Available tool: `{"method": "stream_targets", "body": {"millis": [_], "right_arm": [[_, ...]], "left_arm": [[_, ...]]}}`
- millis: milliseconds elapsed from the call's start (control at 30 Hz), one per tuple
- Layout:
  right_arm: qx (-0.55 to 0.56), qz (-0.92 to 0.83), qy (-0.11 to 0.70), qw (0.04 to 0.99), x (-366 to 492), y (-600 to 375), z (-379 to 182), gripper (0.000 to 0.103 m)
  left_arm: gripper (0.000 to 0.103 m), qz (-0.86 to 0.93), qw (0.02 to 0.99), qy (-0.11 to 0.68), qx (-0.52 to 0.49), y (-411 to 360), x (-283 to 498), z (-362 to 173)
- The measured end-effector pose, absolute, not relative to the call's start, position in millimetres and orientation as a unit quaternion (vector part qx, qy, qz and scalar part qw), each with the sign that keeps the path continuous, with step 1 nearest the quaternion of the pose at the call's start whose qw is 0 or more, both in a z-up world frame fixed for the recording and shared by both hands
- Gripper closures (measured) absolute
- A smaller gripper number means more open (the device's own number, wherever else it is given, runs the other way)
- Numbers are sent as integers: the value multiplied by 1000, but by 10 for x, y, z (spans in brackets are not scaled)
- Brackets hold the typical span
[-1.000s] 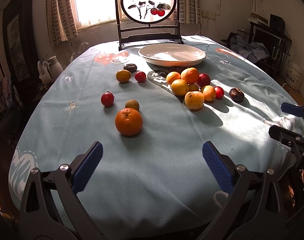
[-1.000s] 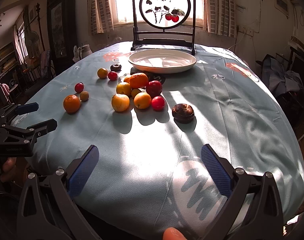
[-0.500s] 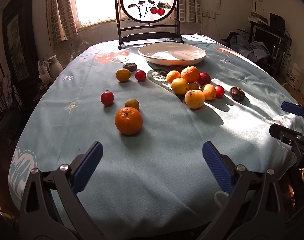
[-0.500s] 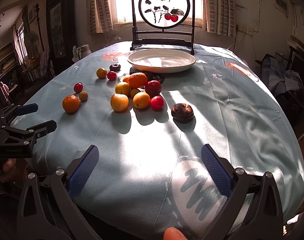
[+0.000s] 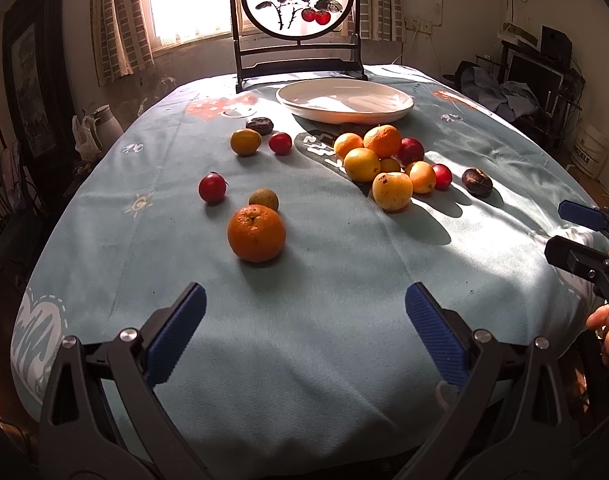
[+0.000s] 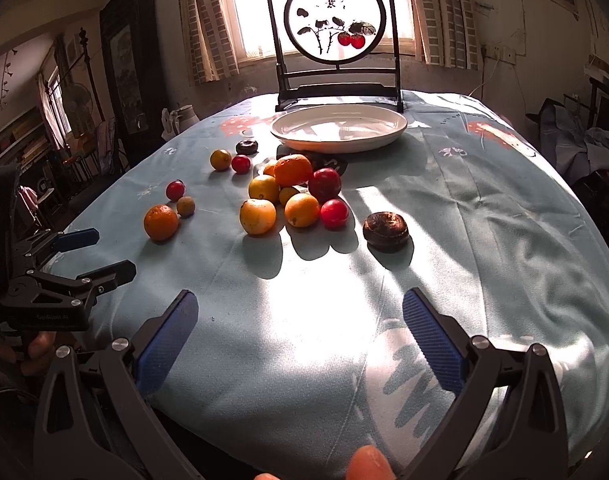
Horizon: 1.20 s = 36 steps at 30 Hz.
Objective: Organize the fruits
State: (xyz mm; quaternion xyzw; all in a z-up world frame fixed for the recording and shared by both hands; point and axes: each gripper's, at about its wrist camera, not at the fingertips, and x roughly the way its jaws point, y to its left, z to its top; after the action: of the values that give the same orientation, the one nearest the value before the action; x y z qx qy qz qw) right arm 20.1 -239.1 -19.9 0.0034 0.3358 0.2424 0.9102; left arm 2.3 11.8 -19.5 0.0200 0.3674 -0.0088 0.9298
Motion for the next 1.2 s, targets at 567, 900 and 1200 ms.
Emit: {"method": "stream_targets", "body": {"millis": [567,900,1200], "right_arm": [[-104,179,426,881,1377,-2384,-471,34],[-123,190,436,871,1554,-2343,-595,59],[-115,194,434,872,1567,-2360,-566,59]], "left_arm": [[2,-5,925,378,-24,764,220,-340],[5,-58,916,395,-43,851,554,-333],[31,-85,895,436,-30,713,933,-437]]}}
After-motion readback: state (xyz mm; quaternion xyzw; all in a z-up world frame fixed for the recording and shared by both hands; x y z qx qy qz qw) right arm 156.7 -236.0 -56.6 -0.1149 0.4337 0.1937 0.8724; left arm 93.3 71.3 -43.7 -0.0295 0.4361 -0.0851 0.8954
